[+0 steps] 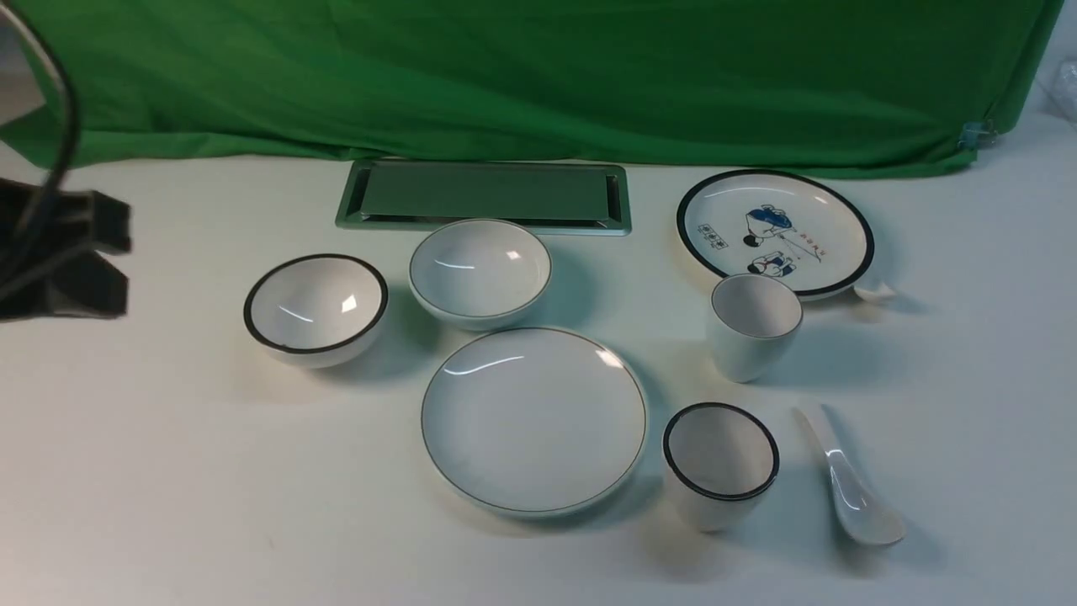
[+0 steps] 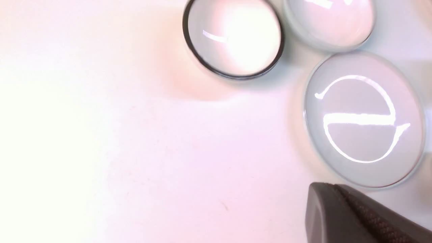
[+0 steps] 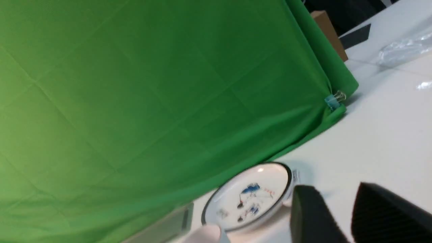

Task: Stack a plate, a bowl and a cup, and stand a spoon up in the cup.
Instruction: Use the left arm to grab a blue rice bowl, then use the left arm to put the blue rice bowl into the blue large plate in the middle

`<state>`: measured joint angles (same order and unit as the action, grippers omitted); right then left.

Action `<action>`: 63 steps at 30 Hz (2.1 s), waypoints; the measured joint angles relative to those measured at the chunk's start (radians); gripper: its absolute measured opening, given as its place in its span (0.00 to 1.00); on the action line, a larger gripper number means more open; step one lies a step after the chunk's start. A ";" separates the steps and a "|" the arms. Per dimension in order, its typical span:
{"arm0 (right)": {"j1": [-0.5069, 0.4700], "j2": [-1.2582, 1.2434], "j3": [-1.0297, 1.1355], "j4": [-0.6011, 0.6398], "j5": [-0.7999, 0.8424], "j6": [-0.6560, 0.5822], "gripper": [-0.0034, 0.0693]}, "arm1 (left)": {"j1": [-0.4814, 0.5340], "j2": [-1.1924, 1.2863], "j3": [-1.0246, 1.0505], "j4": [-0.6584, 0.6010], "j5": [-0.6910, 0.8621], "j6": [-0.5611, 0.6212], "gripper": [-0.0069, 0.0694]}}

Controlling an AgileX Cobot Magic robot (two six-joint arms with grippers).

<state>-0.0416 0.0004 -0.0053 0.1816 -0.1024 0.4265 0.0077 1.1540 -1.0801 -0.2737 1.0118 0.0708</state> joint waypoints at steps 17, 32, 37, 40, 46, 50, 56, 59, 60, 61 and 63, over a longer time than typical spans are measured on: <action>0.275 0.807 -0.674 0.003 0.821 -0.433 0.09 | -0.282 0.531 -0.443 0.151 -0.019 0.016 0.09; 0.284 0.922 -0.681 0.049 0.755 -0.449 0.11 | -0.282 0.976 -0.780 0.222 -0.138 0.026 0.66; 0.284 0.923 -0.681 0.053 0.759 -0.450 0.12 | -0.282 1.103 -0.843 0.223 -0.206 0.005 0.78; 0.284 0.923 -0.681 0.055 0.759 -0.452 0.13 | -0.282 1.157 -0.869 0.223 -0.210 0.004 0.77; 0.284 0.923 -0.681 0.056 0.759 -0.452 0.14 | -0.282 1.198 -0.878 0.202 -0.202 -0.002 0.59; 0.284 0.923 -0.681 0.056 0.759 -0.457 0.15 | -0.282 1.197 -0.904 0.191 -0.174 -0.061 0.32; 0.284 0.924 -0.681 0.056 0.759 -0.468 0.15 | -0.282 1.178 -1.020 0.218 -0.058 -0.119 0.15; 0.284 0.924 -0.681 0.056 0.759 -0.469 0.15 | -0.282 1.160 -1.096 0.194 0.058 -0.093 0.15; 0.284 0.924 -0.681 0.056 0.759 -0.469 0.16 | -0.281 1.143 -1.124 0.163 0.108 -0.065 0.15; 0.284 0.924 -0.681 0.056 0.759 -0.469 0.16 | -0.280 1.122 -1.145 0.103 0.149 -0.039 0.15; 0.284 0.926 -0.685 0.052 0.758 -0.469 0.17 | -0.282 1.073 -1.151 0.019 0.186 -0.003 0.15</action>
<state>0.2428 0.9261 -0.6906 0.2333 0.6557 -0.0420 -0.2741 2.2272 -2.2314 -0.2547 1.1975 0.0682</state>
